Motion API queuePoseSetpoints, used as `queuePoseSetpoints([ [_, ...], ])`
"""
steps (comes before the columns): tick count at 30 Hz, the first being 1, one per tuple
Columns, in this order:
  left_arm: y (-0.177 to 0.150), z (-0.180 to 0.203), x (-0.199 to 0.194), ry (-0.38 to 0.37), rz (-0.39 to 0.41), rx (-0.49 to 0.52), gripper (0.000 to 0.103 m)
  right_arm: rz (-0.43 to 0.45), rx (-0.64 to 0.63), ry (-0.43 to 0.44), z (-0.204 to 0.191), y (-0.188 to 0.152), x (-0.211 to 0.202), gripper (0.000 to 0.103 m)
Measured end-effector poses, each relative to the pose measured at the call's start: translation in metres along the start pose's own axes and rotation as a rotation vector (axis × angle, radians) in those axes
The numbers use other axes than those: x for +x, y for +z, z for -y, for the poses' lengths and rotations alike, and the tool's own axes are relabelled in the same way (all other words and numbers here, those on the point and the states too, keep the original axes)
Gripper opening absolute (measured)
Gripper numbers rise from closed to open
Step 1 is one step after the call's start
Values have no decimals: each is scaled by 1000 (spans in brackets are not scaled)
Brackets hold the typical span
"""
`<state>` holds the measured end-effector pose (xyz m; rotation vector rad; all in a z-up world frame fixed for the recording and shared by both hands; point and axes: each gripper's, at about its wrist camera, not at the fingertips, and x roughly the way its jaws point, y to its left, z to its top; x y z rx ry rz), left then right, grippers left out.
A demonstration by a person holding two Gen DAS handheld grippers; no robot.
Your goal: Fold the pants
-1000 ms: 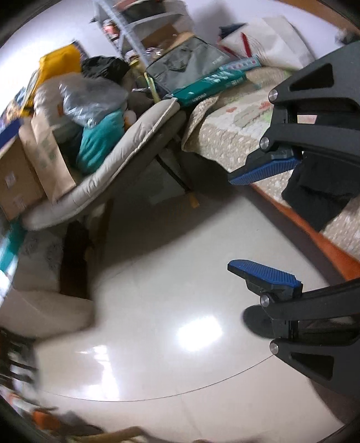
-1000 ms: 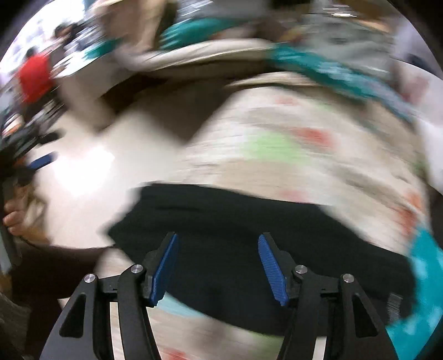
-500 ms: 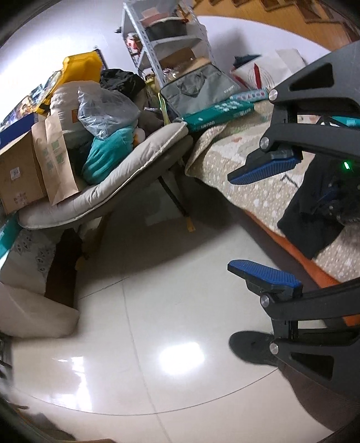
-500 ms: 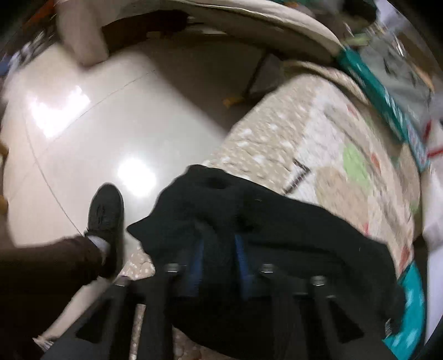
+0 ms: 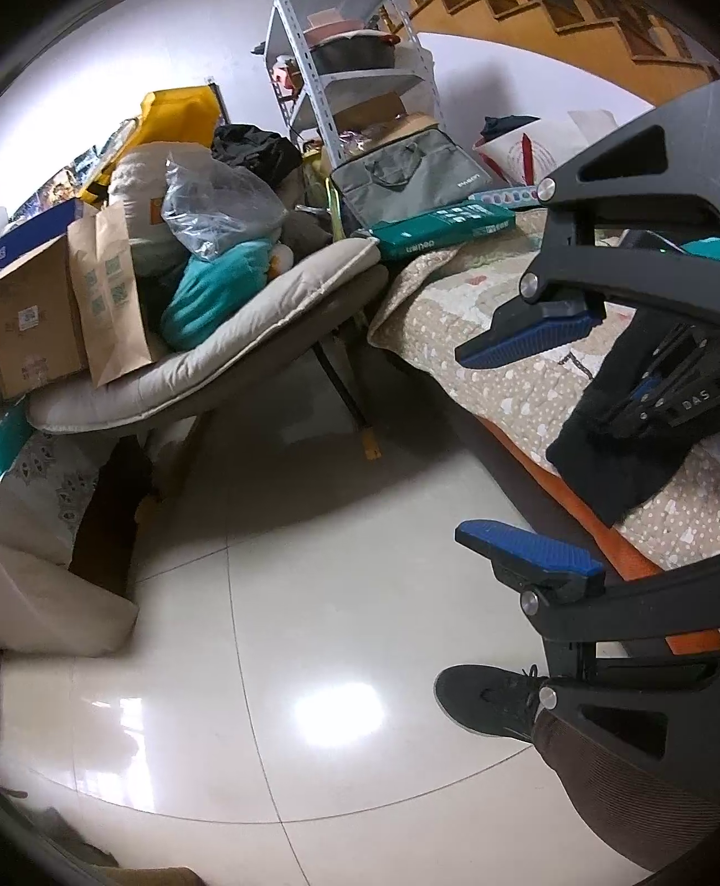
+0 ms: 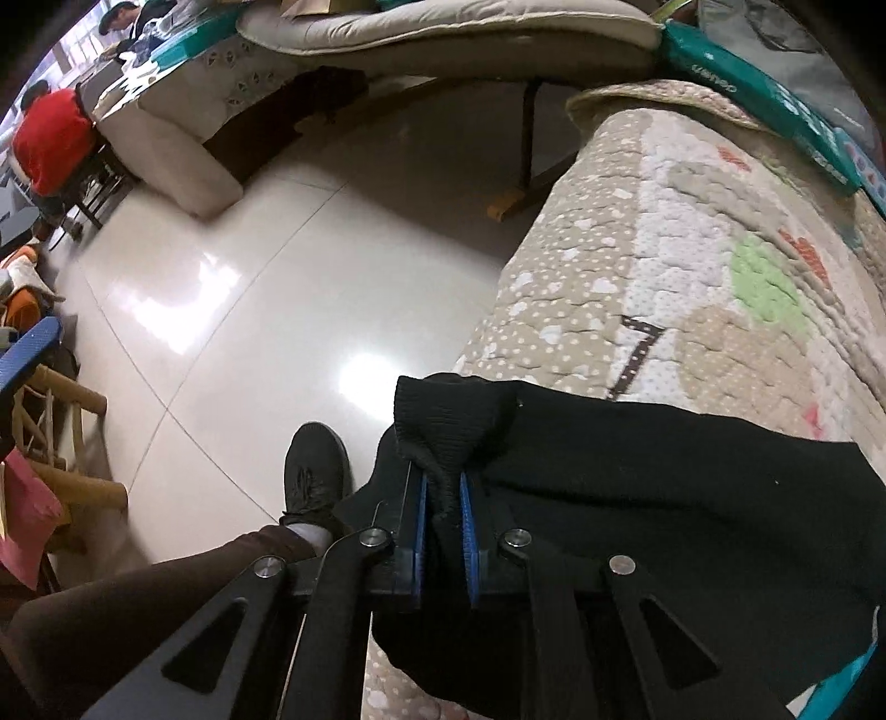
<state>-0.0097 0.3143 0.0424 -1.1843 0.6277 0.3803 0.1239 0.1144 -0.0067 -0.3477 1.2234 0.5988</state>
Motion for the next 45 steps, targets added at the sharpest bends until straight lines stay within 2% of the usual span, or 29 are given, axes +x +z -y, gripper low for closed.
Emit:
queuePoseSetpoints([
  [6, 1, 1, 3, 4, -2, 1, 56, 22, 24, 45, 4, 14, -6, 12],
  [10, 1, 0, 5, 8, 1, -5, 56, 45, 57, 110, 5, 24, -19, 12],
  [13, 1, -1, 8, 7, -15, -3, 56, 25, 46, 100, -1, 25, -9, 12],
  [15, 0, -1, 10, 8, -26, 0, 56, -39, 54, 107, -1, 21, 12, 18],
  [16, 0, -2, 11, 10, -31, 1, 56, -69, 61, 128, 1, 20, 22, 27],
  [17, 0, -3, 12, 13, -32, -1, 56, -91, 75, 167, 4, 18, 30, 45],
  [18, 0, -3, 12, 15, -32, -4, 56, -104, 94, 221, 7, 16, 35, 54],
  [19, 0, -5, 12, 19, -29, -10, 56, -100, 110, 285, 9, 14, 35, 69],
  [20, 0, -6, 11, 23, -26, -12, 56, -90, 111, 319, 9, 14, 33, 72],
  [23, 0, -8, 13, 42, -19, -10, 56, -41, 84, 328, 12, 19, 16, 72],
  [27, 0, -19, 18, 86, -35, -16, 56, 25, 76, 298, 25, 29, -6, 72],
  [31, -2, -33, 22, 115, -45, -55, 56, -11, 40, 359, 20, 26, 1, 65],
  [33, -7, -33, 25, 97, -52, -50, 56, -72, 56, 417, 19, 26, 23, 65],
  [35, -13, -35, 29, 71, -68, -47, 56, -148, 99, 418, 21, 26, 51, 66],
  [37, -20, -38, 33, 77, -87, -48, 56, -154, 141, 447, 29, 29, 56, 65],
  [39, -30, -46, 35, 99, -101, -64, 56, -125, 139, 495, 36, 38, 43, 65],
  [41, -45, -51, 39, 110, -132, -97, 56, -59, 88, 456, 46, 49, 22, 65],
  [45, -86, -40, 62, 61, -228, -106, 56, -24, -6, 365, 61, 57, 7, 65],
])
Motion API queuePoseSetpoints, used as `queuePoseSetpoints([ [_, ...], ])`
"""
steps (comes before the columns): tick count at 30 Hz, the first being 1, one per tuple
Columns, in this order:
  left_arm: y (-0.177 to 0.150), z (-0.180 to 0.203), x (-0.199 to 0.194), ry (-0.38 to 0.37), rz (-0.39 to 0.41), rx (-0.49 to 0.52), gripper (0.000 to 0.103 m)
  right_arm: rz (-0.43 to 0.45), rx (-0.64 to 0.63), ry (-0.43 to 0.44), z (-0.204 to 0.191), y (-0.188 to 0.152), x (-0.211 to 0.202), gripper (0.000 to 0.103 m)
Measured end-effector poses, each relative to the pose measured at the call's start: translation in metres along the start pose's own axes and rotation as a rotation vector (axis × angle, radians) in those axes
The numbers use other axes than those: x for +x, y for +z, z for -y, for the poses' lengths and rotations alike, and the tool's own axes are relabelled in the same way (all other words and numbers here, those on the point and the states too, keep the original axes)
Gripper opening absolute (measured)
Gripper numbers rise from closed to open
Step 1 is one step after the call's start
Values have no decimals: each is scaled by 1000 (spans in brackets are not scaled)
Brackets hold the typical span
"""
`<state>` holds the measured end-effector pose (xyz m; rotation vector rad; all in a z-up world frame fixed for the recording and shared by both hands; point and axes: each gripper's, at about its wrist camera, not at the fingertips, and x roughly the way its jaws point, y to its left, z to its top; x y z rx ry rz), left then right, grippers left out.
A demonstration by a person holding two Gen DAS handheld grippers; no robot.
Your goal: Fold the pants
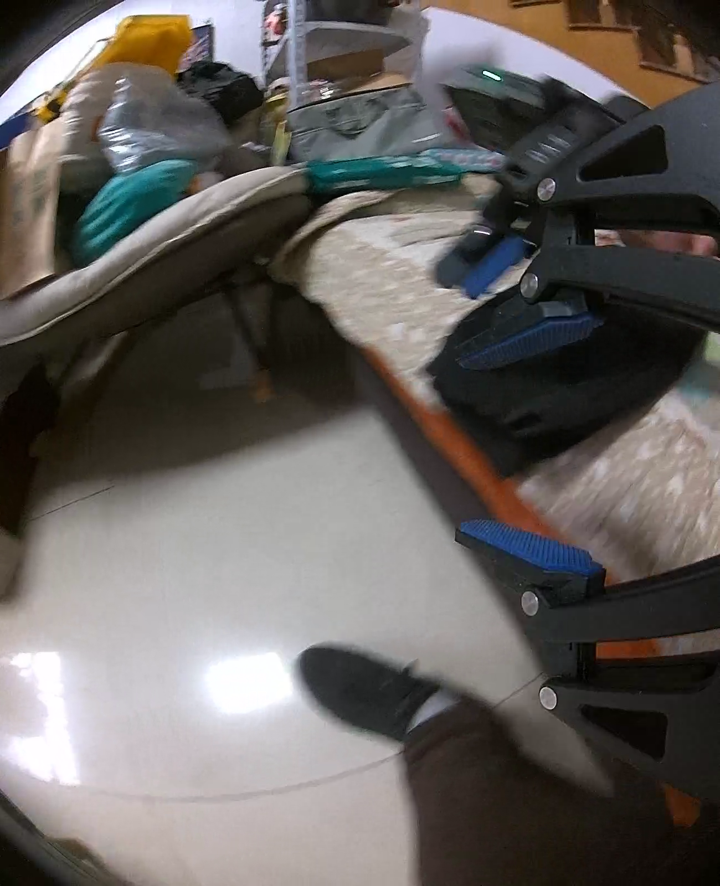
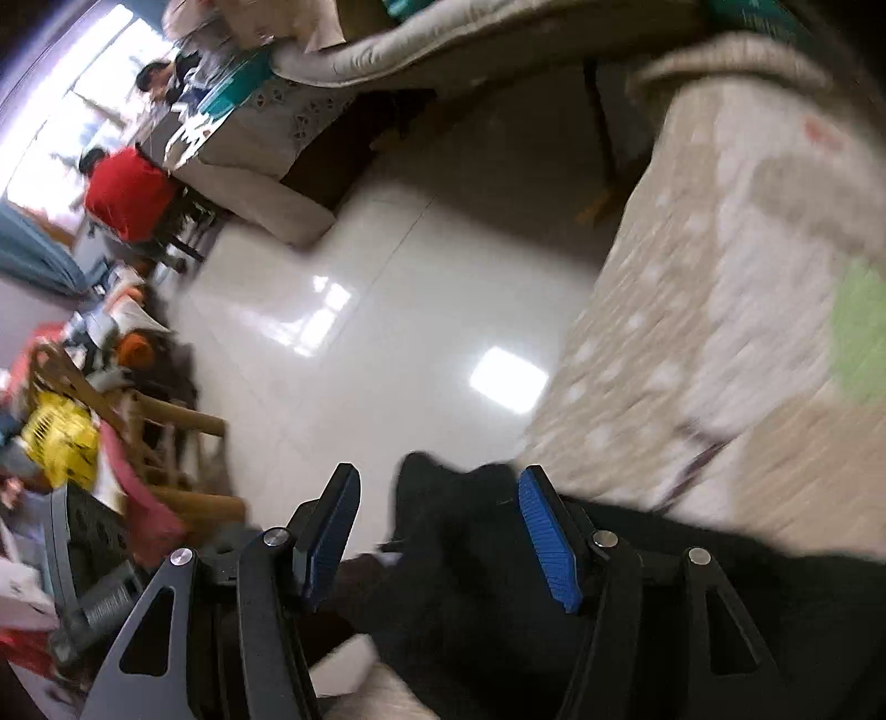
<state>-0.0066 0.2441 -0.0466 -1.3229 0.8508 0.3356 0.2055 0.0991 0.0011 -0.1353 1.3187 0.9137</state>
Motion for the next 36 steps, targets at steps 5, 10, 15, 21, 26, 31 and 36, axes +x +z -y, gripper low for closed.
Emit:
queuePoseSetpoints([
  [5, -30, 17, 34, 23, -48, 147, 56, -53, -121, -89, 7, 1, 4, 65],
  [10, -30, 5, 58, 22, -114, 141, 59, -133, -206, -119, -2, 5, 28, 66],
  [15, -31, 9, 77, 45, -146, 134, 61, -239, -370, -214, -31, -1, 68, 69],
  [21, -40, 32, 69, 48, -140, 253, 18, -253, -479, -324, -48, -10, 75, 27],
  [26, -48, 46, 55, -26, -151, 258, 17, -146, -434, -285, -46, -17, 33, 22],
  [31, -68, 88, 27, -59, -94, 376, 17, 1, -377, -240, -41, -21, -33, 22],
  [36, -107, 143, 33, -76, -111, 484, 17, 109, -240, -213, 9, -36, -97, 22],
])
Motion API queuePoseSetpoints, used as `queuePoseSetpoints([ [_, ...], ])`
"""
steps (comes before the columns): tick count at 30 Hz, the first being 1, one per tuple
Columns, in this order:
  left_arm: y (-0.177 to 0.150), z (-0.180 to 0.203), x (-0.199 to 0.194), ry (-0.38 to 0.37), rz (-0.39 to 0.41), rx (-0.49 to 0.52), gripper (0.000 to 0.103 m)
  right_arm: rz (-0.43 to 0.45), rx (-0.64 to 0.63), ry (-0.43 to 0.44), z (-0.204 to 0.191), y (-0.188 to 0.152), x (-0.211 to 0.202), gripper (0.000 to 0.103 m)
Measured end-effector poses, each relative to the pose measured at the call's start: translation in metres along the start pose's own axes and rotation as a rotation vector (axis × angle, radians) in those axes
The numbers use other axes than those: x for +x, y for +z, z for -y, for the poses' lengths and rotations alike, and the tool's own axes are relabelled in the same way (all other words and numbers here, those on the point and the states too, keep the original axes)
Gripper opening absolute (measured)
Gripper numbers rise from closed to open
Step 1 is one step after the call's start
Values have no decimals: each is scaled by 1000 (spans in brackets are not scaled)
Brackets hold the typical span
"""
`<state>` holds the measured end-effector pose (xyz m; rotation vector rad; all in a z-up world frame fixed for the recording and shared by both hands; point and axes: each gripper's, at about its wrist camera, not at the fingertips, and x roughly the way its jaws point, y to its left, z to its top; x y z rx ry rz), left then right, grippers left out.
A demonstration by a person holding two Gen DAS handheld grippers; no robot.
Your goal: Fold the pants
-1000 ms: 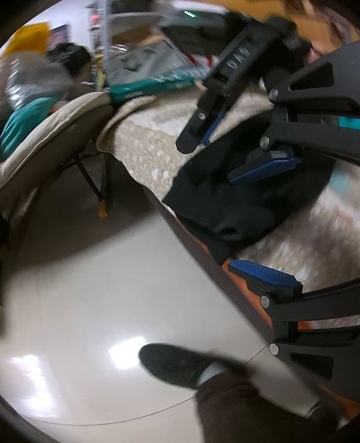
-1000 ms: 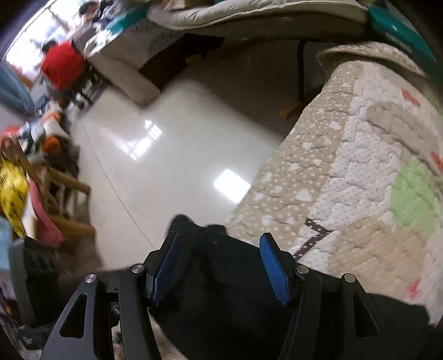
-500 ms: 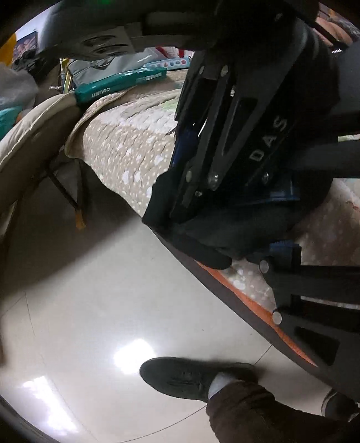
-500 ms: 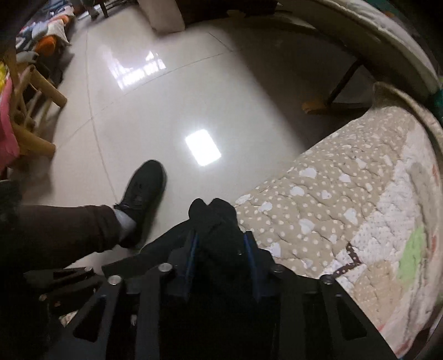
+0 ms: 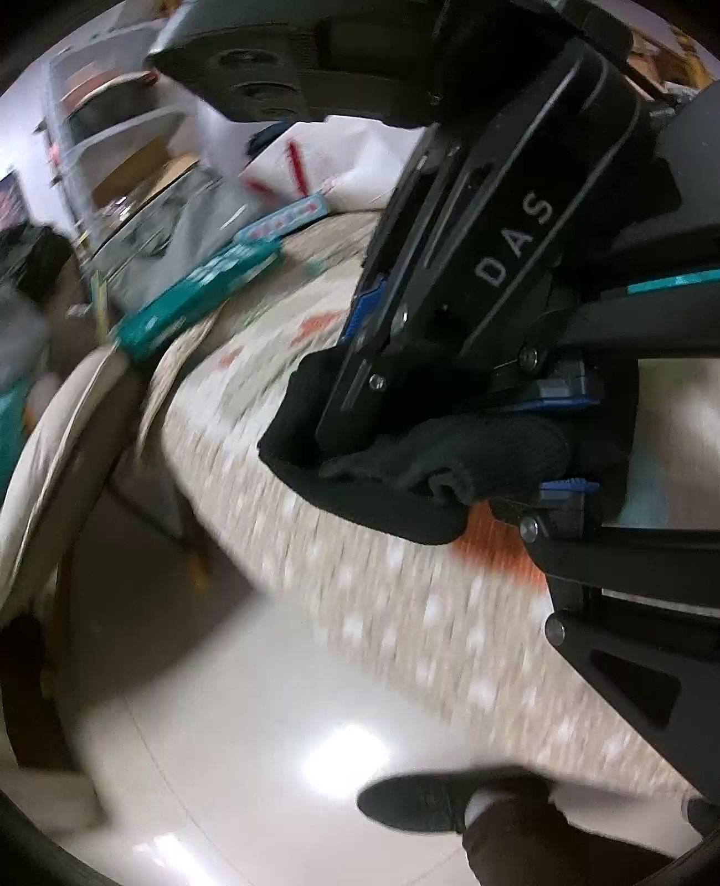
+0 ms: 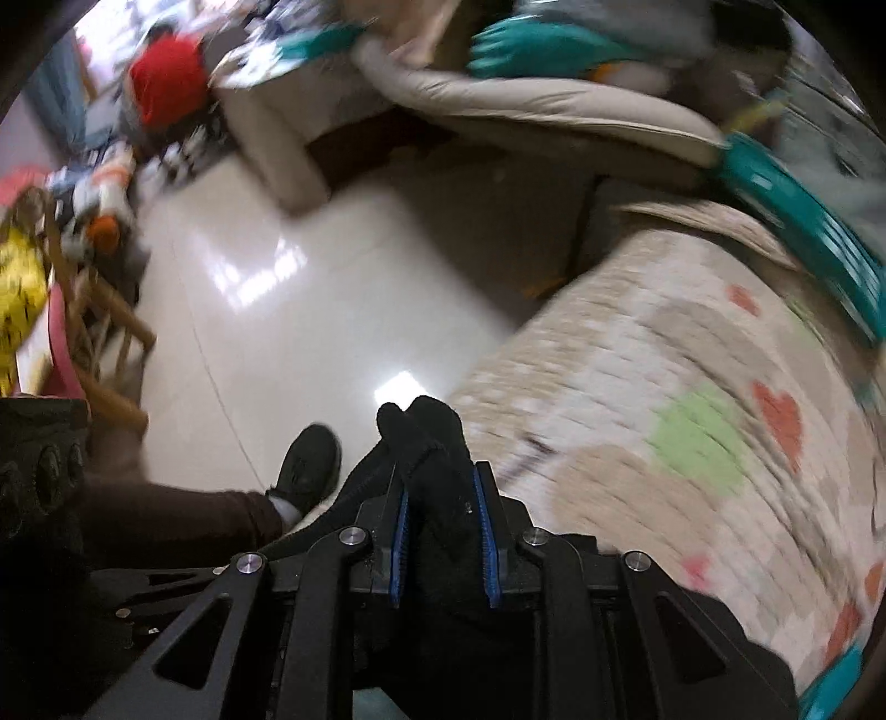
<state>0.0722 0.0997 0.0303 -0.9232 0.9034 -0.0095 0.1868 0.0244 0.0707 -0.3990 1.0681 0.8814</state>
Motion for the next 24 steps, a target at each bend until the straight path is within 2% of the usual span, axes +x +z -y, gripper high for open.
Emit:
queuePoseSetpoints([
  [4, -23, 48, 32, 29, -41, 127, 17, 52, 150, 22, 63, -44, -30, 23],
  [7, -46, 78, 68, 57, -102, 219, 18, 72, 282, 24, 110, -89, -39, 24],
  [9, -62, 91, 86, 67, -153, 269, 19, 79, 360, 22, 133, -115, -41, 28],
  [10, -69, 95, 91, 60, -180, 285, 24, 81, 414, 6, 148, -132, -44, 32],
  [13, -86, 106, 80, -27, -227, 358, 38, 85, 543, -83, 185, -168, -58, 60],
  [15, -92, 107, 56, -78, -227, 429, 44, 91, 630, -200, 211, -188, -74, 61],
  [17, -89, 99, 37, -85, -205, 444, 47, 124, 721, -260, 227, -199, -89, 61],
  [18, -87, 95, 32, -76, -190, 438, 48, 177, 778, -245, 232, -204, -101, 54],
  [20, -72, 71, 21, -41, -149, 358, 49, 239, 813, -146, 229, -202, -111, 32],
  [24, -51, 31, 25, 23, -119, 182, 49, 317, 688, 47, 181, -172, -112, 30],
])
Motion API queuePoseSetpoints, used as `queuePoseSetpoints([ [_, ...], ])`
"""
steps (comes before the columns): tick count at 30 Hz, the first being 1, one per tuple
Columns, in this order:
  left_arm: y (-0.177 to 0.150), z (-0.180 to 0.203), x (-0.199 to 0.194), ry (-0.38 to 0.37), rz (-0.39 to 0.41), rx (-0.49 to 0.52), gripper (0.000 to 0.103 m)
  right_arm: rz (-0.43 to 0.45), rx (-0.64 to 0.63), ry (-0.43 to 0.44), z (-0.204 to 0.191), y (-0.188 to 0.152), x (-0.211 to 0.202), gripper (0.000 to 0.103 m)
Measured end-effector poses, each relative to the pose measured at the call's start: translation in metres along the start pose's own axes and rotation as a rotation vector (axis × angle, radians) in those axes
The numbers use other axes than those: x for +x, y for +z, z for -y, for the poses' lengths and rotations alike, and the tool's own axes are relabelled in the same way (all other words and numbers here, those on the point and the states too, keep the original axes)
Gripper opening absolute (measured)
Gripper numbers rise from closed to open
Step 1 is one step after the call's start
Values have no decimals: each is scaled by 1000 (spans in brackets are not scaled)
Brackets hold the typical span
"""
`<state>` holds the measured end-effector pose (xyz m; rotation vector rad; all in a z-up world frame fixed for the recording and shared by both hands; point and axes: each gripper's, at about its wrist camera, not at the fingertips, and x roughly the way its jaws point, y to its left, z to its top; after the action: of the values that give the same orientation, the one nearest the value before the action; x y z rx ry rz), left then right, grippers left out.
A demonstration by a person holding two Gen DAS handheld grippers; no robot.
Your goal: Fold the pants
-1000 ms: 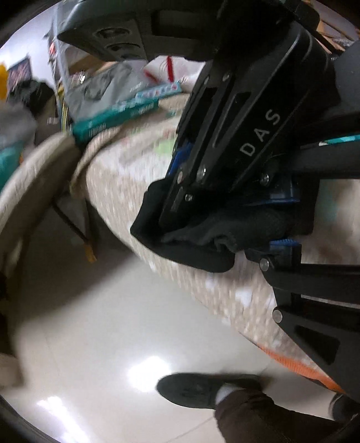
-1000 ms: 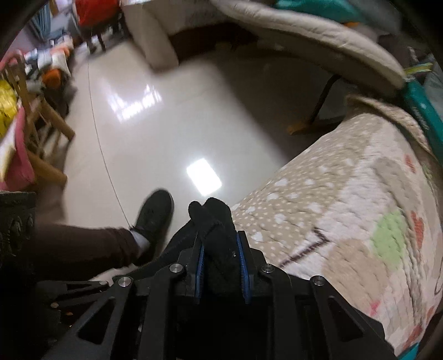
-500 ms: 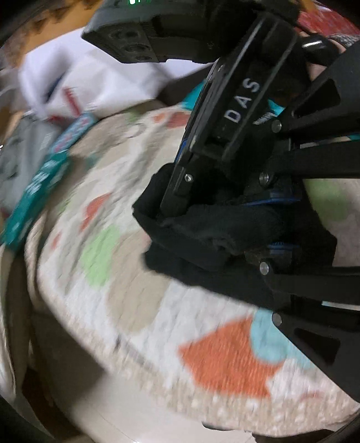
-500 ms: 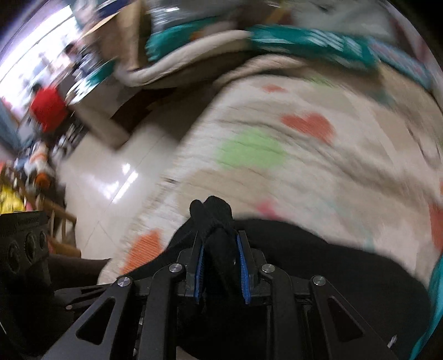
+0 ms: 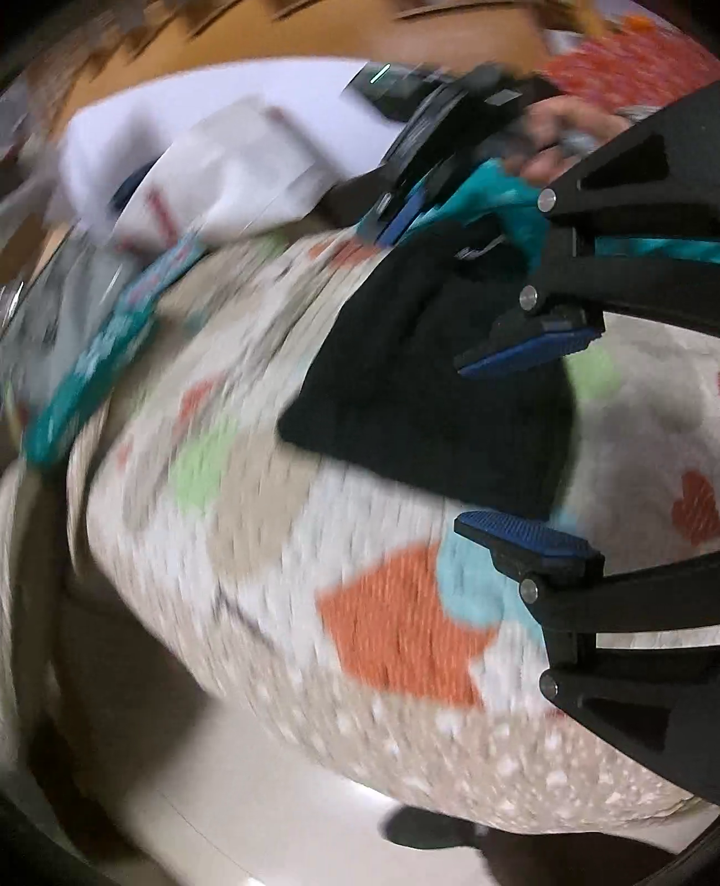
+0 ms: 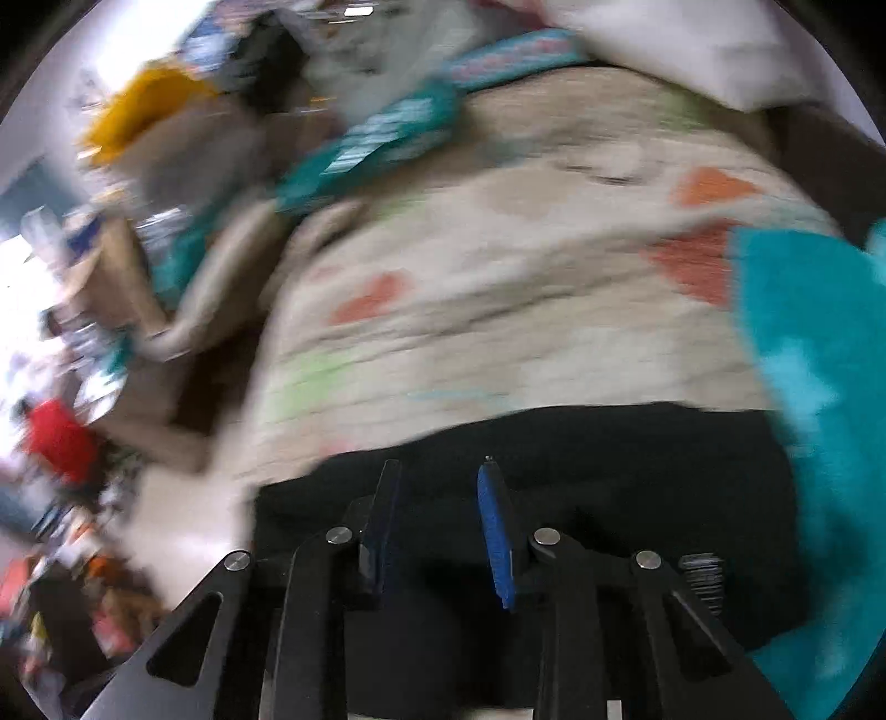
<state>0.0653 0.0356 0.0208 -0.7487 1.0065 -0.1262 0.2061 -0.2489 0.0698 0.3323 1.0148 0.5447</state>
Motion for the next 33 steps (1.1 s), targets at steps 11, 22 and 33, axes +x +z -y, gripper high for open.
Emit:
queuePoseSetpoints([
  [11, 8, 19, 45, 24, -37, 129, 51, -214, -2, -128, -3, -34, 67, 25],
  [22, 0, 26, 77, 41, -75, 199, 23, -322, -420, -180, -115, 15, 149, 71],
  [33, 13, -6, 48, 27, -86, 61, 12, -449, -473, -184, -173, 1, 188, 12],
])
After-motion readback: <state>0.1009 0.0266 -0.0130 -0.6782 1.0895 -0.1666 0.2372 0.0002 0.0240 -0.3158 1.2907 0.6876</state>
